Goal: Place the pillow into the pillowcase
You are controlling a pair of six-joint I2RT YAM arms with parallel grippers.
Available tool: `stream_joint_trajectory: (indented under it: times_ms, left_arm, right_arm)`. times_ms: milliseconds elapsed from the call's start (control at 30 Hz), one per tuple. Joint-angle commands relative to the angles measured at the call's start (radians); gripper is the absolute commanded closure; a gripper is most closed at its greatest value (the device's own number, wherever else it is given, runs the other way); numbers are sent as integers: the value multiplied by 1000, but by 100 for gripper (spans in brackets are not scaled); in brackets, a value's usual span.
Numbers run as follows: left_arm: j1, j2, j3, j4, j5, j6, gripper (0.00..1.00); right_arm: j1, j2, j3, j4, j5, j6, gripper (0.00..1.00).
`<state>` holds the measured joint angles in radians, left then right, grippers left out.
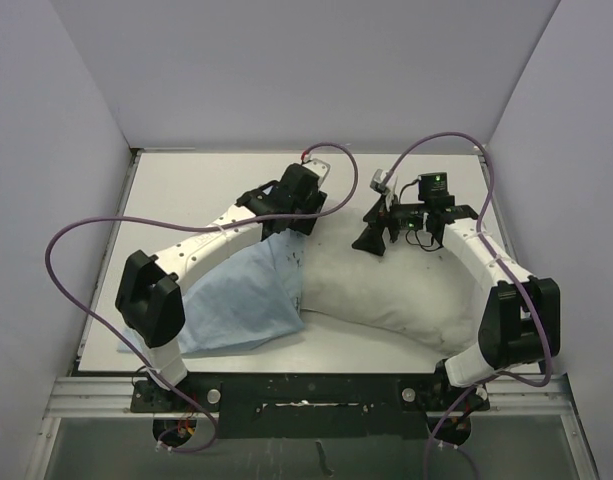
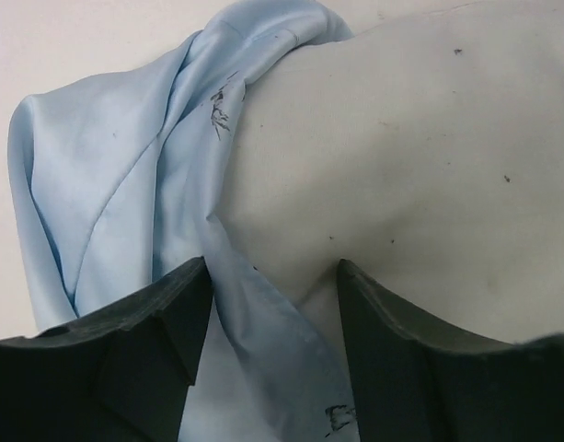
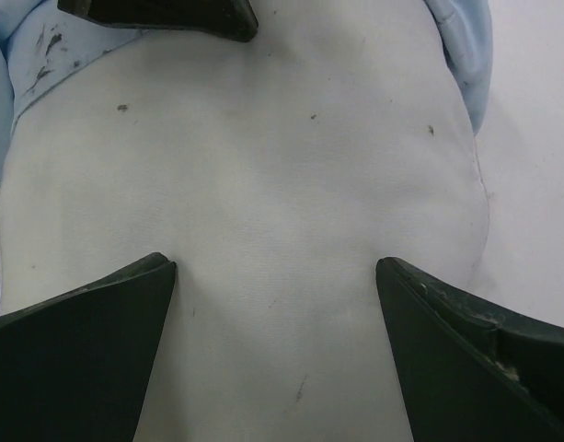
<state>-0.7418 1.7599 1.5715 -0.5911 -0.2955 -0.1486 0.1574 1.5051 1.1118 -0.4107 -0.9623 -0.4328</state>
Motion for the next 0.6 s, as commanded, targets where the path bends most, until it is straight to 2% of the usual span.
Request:
stream_joint_trajectory:
  times_ms: [0, 67, 167, 233, 300, 367, 400, 433, 467, 500, 567]
  left_arm:
    - [4, 32, 83, -28, -62, 27, 52]
    - [0, 28, 98, -30, -37, 15, 69]
    - [-14, 10, 136, -28, 28, -3, 79]
    - [-17, -2, 160, -21, 96, -15, 87]
    - [-18, -4, 184, -23, 159, -23, 99]
    - [-20, 1, 211, -8, 244, -42, 100]
    - [-23, 5, 219, 28, 358, -90, 100]
    - [-32, 10, 220, 89, 420, -119, 100]
    - [-46, 24, 227, 168, 524, -167, 100]
    - [-69, 44, 246, 231, 601, -206, 100]
    - [-116, 99, 305, 292, 697, -255, 100]
  right_arm:
    - [14, -10, -2, 59, 41, 1, 5]
    - [29, 3, 2, 53, 68, -4, 9]
    - [62, 33, 10, 42, 123, -18, 18]
    - [81, 58, 23, 26, 147, -22, 29]
    - [91, 80, 42, 11, 143, -13, 50]
    - [93, 96, 59, 13, 92, 27, 82]
    - [88, 95, 67, 27, 38, 75, 94]
    - [77, 91, 60, 72, -58, 157, 100]
    - [57, 68, 26, 194, -165, 294, 100]
    - [38, 36, -31, 368, -242, 461, 100]
    - [-8, -53, -181, 791, -281, 751, 100]
